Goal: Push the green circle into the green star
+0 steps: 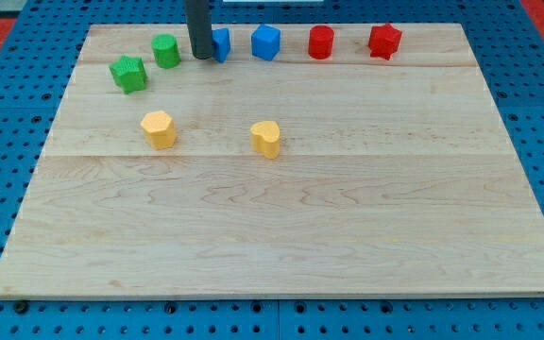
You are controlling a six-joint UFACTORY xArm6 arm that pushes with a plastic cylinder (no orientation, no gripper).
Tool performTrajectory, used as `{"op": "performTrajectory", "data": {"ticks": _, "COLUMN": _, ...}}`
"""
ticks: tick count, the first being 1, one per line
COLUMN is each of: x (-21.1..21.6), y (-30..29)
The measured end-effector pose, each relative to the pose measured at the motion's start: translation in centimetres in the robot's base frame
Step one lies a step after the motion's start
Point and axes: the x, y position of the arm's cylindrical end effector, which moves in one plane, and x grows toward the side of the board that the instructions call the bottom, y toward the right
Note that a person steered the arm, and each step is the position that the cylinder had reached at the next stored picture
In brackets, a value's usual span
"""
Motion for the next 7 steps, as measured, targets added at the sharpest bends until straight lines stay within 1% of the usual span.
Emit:
{"op": "performTrajectory", "data": {"ticks": 1, "x": -1.3, "y": -0.1}}
{"op": "performTrajectory", "data": {"ticks": 2, "x": -1.8, "y": -0.6}}
{"op": "performTrajectory", "data": {"ticks": 4, "x": -1.8, "y": -6.1}}
{"op": "performTrajectory", "data": {"ticks": 7, "x": -2.4, "y": -6.6}}
